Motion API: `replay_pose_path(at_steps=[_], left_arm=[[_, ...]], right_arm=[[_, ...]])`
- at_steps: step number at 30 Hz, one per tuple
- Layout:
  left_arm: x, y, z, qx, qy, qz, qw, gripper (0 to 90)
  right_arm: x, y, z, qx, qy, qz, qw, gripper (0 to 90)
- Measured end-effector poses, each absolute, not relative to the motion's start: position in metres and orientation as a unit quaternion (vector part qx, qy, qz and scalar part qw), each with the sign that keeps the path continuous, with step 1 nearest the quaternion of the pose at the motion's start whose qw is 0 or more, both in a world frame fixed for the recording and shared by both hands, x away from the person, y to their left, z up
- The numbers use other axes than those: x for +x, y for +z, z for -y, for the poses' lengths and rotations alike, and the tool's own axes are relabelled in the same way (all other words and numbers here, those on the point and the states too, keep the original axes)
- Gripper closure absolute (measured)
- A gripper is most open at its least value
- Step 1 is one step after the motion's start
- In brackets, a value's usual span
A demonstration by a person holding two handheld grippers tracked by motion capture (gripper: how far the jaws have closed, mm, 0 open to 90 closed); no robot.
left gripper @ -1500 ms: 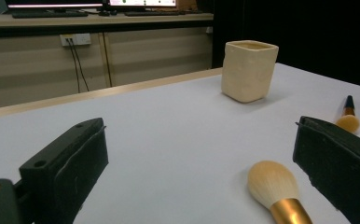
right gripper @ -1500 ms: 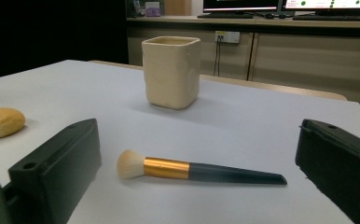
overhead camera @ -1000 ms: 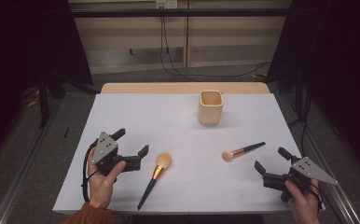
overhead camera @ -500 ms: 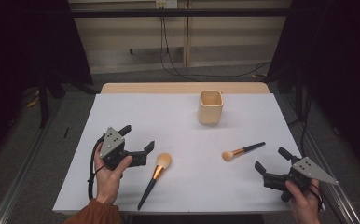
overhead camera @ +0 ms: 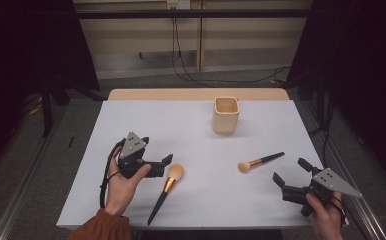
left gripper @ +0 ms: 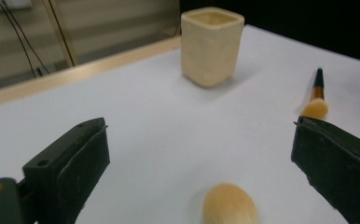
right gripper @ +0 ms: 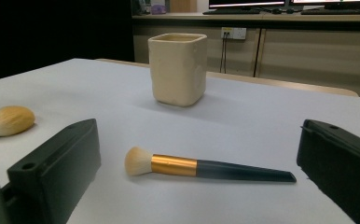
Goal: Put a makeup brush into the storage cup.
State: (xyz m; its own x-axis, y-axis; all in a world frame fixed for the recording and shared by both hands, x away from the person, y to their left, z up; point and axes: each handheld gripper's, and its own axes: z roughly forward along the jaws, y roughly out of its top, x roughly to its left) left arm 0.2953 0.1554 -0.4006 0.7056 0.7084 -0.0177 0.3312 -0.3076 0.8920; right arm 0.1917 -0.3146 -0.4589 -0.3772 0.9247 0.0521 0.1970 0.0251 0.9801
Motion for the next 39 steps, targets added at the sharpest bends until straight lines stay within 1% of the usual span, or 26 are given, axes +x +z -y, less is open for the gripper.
replay_pose_path(at_steps=[4,10,13,15,16,18,19,20,22,26,28,32,35,36,37,38,39], left_arm=[[0.296,-0.405,-0.154,0.803,0.179,-0.345,0.452,4.9],[0.296,-0.402,-0.157,0.804,0.162,-0.359,0.445,4.1],[0.297,-0.400,-0.157,0.814,0.155,-0.357,0.431,3.8],[0.297,-0.400,-0.156,0.825,0.144,-0.369,0.404,3.8],[0.297,-0.400,-0.156,0.825,0.144,-0.369,0.404,3.9],[0.298,-0.398,-0.155,0.838,0.130,-0.366,0.383,3.9],[0.299,-0.397,-0.154,0.847,0.097,-0.373,0.367,3.9],[0.299,-0.397,-0.154,0.847,0.097,-0.373,0.367,4.0],[0.301,-0.398,-0.153,0.858,0.056,-0.369,0.354,4.6],[0.301,-0.402,-0.151,0.867,0.037,-0.371,0.332,6.1],[0.301,-0.405,-0.149,0.876,0.033,-0.368,0.309,6.4],[0.302,-0.411,-0.141,0.903,0.017,-0.356,0.241,7.0],[0.303,-0.415,-0.137,0.906,0.010,-0.364,0.217,7.0],[0.304,-0.415,-0.136,0.908,0.009,-0.361,0.210,6.9],[0.305,-0.418,-0.132,0.914,0.002,-0.360,0.189,6.5],[0.305,-0.418,-0.132,0.914,0.002,-0.360,0.189,5.6],[0.305,-0.419,-0.129,0.918,0.000,-0.357,0.175,5.5]], right_arm=[[0.192,-0.459,0.315,0.442,0.539,-0.632,0.337,0.0],[0.192,-0.459,0.315,0.443,0.539,-0.632,0.336,0.0],[0.192,-0.459,0.315,0.442,0.538,-0.634,0.336,0.0],[0.192,-0.459,0.315,0.443,0.538,-0.634,0.336,0.0],[0.192,-0.459,0.315,0.443,0.539,-0.633,0.336,0.0],[0.192,-0.459,0.315,0.442,0.538,-0.635,0.336,0.0],[0.192,-0.459,0.315,0.441,0.537,-0.636,0.336,0.0],[0.192,-0.459,0.315,0.441,0.537,-0.636,0.336,0.0],[0.191,-0.459,0.315,0.441,0.538,-0.635,0.335,0.0],[0.192,-0.459,0.315,0.441,0.540,-0.635,0.332,0.0],[0.192,-0.459,0.314,0.440,0.539,-0.637,0.332,0.0],[0.192,-0.459,0.314,0.438,0.537,-0.640,0.331,0.0],[0.192,-0.460,0.314,0.438,0.537,-0.641,0.332,0.0],[0.192,-0.460,0.314,0.438,0.536,-0.641,0.331,0.0],[0.192,-0.460,0.314,0.438,0.536,-0.642,0.331,0.0],[0.192,-0.460,0.313,0.439,0.536,-0.641,0.330,0.0],[0.192,-0.460,0.313,0.439,0.536,-0.641,0.330,0.0]])
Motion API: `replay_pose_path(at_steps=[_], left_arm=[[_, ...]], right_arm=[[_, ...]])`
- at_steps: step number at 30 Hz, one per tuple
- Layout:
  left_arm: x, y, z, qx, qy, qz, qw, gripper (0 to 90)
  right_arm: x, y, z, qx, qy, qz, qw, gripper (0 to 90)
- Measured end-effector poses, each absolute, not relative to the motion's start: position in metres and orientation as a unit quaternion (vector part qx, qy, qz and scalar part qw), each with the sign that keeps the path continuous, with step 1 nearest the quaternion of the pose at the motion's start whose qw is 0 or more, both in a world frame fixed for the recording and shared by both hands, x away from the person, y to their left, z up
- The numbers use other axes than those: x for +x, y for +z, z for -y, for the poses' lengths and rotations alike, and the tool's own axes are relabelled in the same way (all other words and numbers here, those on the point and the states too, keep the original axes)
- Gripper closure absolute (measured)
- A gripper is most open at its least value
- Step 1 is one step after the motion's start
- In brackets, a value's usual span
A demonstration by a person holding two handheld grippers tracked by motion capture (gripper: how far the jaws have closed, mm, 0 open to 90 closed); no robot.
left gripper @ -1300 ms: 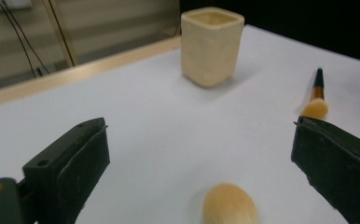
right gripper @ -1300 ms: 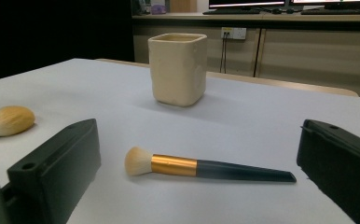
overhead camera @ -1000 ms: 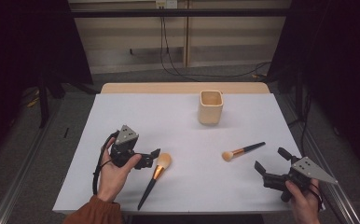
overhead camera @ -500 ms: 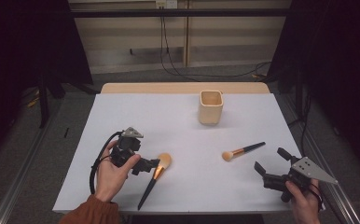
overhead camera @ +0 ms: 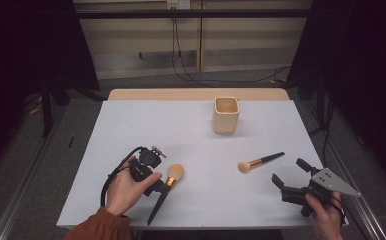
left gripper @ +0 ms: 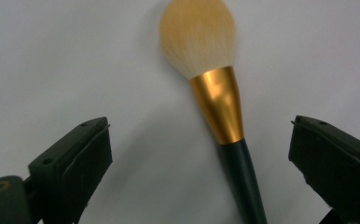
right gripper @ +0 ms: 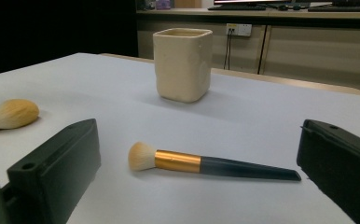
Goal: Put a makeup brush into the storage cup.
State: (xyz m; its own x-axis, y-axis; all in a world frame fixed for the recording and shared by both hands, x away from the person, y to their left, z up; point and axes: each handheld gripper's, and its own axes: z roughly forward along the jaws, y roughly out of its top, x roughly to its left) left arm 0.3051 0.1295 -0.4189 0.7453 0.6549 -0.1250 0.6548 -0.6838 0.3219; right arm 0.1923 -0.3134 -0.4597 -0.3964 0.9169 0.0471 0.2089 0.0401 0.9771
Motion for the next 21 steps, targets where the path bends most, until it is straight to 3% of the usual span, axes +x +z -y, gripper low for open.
replay_pose_path(at_steps=[8,17,21], left_arm=[[0.306,-0.428,-0.114,0.924,-0.002,-0.362,0.124,5.3],[0.300,-0.436,-0.107,0.927,-0.006,-0.358,0.109,6.6],[0.299,-0.435,-0.105,0.926,-0.002,-0.361,0.113,18.2]], right_arm=[[0.193,-0.460,0.314,0.442,0.533,-0.642,0.329,0.0],[0.194,-0.461,0.314,0.445,0.527,-0.645,0.328,0.0],[0.193,-0.461,0.314,0.444,0.528,-0.646,0.327,0.0]])
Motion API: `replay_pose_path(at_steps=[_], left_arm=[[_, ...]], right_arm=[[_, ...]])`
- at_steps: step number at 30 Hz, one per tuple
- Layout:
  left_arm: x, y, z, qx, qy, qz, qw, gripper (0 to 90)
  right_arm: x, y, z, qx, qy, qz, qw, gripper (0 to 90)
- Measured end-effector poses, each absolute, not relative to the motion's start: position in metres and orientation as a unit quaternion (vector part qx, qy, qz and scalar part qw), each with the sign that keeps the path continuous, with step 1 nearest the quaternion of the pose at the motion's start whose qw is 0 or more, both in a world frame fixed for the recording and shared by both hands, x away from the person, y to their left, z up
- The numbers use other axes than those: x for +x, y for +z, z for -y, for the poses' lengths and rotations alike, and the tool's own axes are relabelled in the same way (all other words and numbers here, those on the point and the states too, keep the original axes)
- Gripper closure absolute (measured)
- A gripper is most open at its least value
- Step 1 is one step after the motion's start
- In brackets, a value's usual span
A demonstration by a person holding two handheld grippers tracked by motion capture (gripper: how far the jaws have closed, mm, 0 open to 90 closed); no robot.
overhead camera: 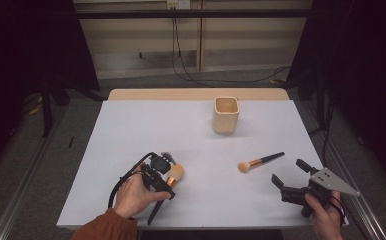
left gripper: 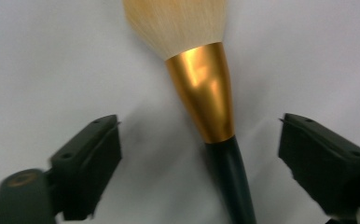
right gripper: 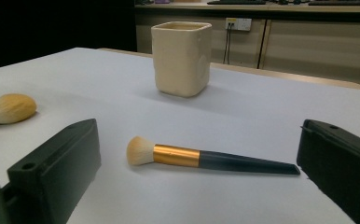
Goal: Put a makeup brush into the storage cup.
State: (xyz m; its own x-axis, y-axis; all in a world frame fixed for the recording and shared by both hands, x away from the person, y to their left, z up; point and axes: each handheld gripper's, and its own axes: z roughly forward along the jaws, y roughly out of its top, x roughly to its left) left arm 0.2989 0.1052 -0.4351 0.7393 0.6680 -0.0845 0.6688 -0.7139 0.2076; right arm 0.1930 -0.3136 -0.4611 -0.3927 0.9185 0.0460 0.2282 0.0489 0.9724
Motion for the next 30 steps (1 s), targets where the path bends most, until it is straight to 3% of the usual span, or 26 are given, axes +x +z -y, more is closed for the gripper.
replay_pose_path(at_steps=[4,14,15,22,26,30], left_arm=[[0.300,-0.441,-0.102,0.927,-0.016,-0.365,0.091,26.0],[0.296,-0.447,-0.090,0.920,0.015,-0.387,0.056,30.5],[0.295,-0.447,-0.090,0.919,0.014,-0.389,0.057,35.4],[0.296,-0.444,-0.082,0.925,0.004,-0.377,0.037,46.7],[0.291,-0.443,-0.079,0.928,0.004,-0.370,0.046,61.9],[0.299,-0.443,-0.085,0.923,-0.019,-0.382,0.049,68.0]], right_arm=[[0.193,-0.461,0.314,0.443,0.528,-0.646,0.329,0.0],[0.193,-0.461,0.313,0.440,0.527,-0.649,0.328,0.0],[0.193,-0.461,0.313,0.440,0.526,-0.648,0.330,0.0],[0.193,-0.461,0.312,0.437,0.526,-0.650,0.330,0.0],[0.193,-0.461,0.313,0.438,0.526,-0.649,0.331,0.0],[0.193,-0.461,0.313,0.438,0.527,-0.650,0.330,0.0]])
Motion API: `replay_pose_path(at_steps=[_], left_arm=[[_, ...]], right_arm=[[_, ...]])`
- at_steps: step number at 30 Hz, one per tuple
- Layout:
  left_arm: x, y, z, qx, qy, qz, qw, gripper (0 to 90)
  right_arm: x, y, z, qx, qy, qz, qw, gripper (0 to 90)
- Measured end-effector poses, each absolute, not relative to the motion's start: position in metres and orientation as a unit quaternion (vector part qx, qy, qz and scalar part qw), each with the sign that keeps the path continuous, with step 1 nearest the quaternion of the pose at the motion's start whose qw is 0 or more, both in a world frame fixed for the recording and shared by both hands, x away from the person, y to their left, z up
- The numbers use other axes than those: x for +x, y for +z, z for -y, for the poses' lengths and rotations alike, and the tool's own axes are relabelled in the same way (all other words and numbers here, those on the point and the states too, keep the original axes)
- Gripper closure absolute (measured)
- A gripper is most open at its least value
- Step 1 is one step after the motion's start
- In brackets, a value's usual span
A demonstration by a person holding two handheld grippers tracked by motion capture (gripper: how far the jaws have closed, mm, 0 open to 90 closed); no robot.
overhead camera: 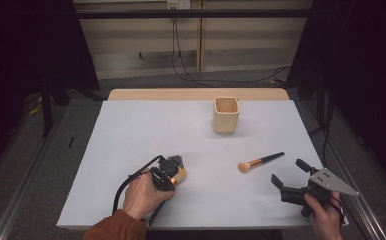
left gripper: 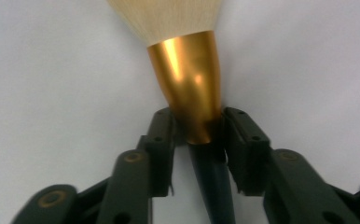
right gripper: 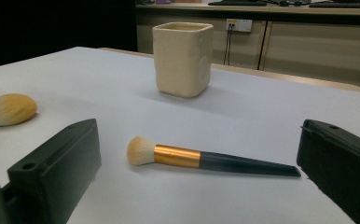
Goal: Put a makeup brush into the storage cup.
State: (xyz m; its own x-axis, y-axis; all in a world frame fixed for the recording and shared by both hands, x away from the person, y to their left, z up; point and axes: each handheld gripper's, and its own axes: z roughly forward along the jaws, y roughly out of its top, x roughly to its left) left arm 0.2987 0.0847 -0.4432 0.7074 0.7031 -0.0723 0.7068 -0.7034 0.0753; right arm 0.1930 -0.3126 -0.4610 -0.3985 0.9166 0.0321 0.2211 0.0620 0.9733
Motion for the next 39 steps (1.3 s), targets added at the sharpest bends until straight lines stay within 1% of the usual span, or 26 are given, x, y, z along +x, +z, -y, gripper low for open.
replay_pose_path(at_steps=[1,2,7,10,16,26,33,39], left_arm=[[0.300,-0.443,-0.086,0.921,-0.026,-0.384,0.049,70.4],[0.302,-0.443,-0.087,0.924,-0.029,-0.379,0.049,70.6],[0.297,-0.444,-0.082,0.927,-0.012,-0.372,0.044,71.0],[0.299,-0.444,-0.084,0.929,-0.020,-0.367,0.049,71.3],[0.298,-0.443,-0.082,0.934,-0.013,-0.355,0.040,71.2],[0.299,-0.443,-0.081,0.937,-0.020,-0.346,0.040,71.6],[0.303,-0.441,-0.101,0.930,-0.054,-0.352,0.092,71.9],[0.306,-0.437,-0.112,0.921,-0.055,-0.365,0.123,71.9]], right_arm=[[0.193,-0.461,0.312,0.437,0.526,-0.650,0.330,0.0],[0.192,-0.461,0.312,0.438,0.526,-0.650,0.329,0.0],[0.193,-0.461,0.313,0.439,0.527,-0.649,0.330,0.0],[0.193,-0.461,0.313,0.438,0.527,-0.649,0.330,0.0],[0.193,-0.461,0.313,0.438,0.526,-0.649,0.331,0.0],[0.193,-0.461,0.313,0.438,0.526,-0.650,0.330,0.0],[0.193,-0.461,0.313,0.438,0.526,-0.650,0.330,0.0],[0.194,-0.461,0.312,0.438,0.526,-0.651,0.330,0.0]])
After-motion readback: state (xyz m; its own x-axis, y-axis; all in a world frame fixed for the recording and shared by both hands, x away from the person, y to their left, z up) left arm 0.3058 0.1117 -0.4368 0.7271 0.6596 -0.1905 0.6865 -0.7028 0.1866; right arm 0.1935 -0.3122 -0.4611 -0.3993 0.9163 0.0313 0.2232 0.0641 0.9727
